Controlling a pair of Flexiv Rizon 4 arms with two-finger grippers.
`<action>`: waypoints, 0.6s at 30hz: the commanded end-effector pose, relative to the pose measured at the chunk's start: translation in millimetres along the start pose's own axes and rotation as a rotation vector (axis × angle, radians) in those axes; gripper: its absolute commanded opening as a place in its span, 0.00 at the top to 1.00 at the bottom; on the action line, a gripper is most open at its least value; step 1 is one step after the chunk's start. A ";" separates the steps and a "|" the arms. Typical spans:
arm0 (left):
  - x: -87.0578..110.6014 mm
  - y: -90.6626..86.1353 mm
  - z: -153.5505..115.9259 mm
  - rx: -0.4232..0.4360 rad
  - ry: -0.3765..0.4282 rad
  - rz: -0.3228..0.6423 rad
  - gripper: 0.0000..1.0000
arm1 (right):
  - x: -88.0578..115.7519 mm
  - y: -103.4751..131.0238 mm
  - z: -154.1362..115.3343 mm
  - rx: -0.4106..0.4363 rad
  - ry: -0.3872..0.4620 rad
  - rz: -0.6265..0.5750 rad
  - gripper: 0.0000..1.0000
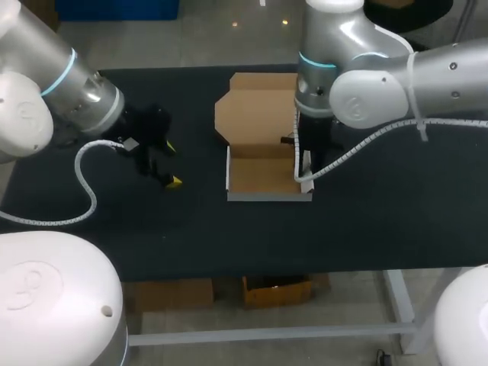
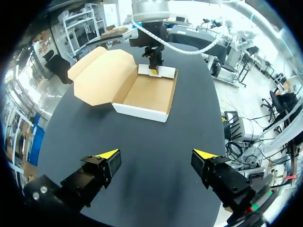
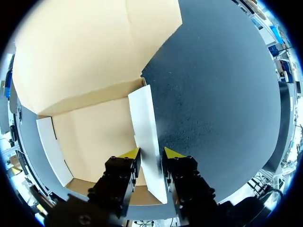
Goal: Assemble the packaging by folding the flat box into shape, placing the metal phone stand inside, and closing the box properly
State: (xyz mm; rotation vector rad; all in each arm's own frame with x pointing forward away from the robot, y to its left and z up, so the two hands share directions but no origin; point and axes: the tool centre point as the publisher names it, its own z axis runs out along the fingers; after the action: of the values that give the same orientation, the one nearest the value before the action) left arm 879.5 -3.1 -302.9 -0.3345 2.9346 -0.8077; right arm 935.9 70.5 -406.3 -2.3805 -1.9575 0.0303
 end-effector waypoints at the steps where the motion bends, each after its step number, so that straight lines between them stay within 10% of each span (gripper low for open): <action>1: 0.0 -0.4 0.4 -0.003 -0.001 0.000 0.00 | -7.0 -3.6 -4.6 -0.007 0.042 -0.010 0.74; 18: 0.0 -0.4 0.4 -0.003 -0.001 0.000 0.00 | -3.7 0.5 -4.2 -0.011 0.059 -0.172 0.82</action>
State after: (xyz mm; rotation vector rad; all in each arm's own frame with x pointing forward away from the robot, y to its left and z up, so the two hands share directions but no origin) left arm 879.5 -3.1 -302.9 -0.3349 2.9345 -0.8078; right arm 932.1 63.8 -401.4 -2.1902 -2.1272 -0.0728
